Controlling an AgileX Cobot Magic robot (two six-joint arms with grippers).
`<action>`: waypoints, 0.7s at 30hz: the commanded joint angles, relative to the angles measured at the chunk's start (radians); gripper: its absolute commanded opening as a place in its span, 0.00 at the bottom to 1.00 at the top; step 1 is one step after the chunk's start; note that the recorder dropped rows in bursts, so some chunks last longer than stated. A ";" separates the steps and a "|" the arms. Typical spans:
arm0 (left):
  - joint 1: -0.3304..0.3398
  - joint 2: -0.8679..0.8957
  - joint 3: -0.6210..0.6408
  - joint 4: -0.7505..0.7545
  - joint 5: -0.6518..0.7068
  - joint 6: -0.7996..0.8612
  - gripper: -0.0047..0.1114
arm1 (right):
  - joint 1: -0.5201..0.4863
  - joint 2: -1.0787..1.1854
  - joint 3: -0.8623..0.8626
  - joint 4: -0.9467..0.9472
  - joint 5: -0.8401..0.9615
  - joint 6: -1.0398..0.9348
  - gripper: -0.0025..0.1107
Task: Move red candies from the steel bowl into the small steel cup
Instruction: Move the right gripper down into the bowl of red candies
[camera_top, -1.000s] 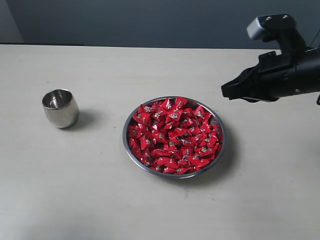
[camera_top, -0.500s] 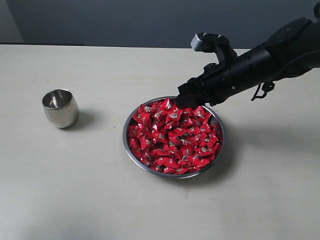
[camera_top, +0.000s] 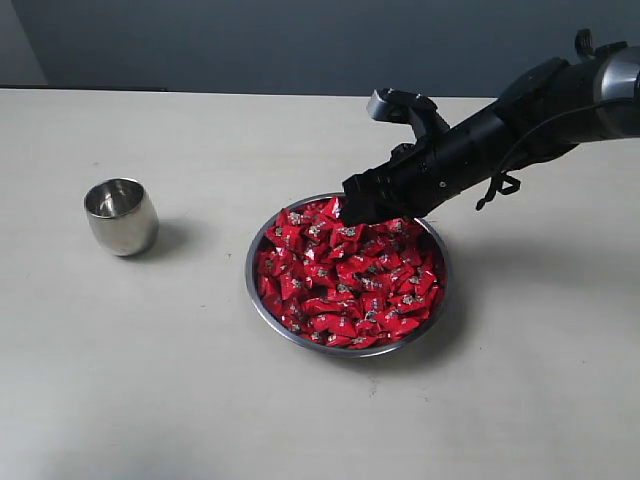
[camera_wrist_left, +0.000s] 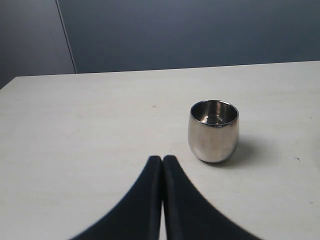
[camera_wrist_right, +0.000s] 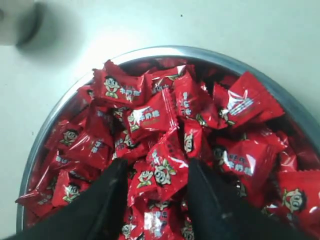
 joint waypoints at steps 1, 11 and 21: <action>0.001 -0.004 0.004 -0.002 -0.002 -0.001 0.04 | 0.002 0.009 -0.006 0.004 -0.029 0.000 0.37; 0.001 -0.004 0.004 -0.002 -0.002 -0.001 0.04 | 0.002 0.009 -0.006 -0.027 -0.039 0.024 0.37; 0.001 -0.004 0.004 -0.002 -0.002 -0.001 0.04 | 0.002 0.009 -0.006 -0.027 -0.039 0.034 0.37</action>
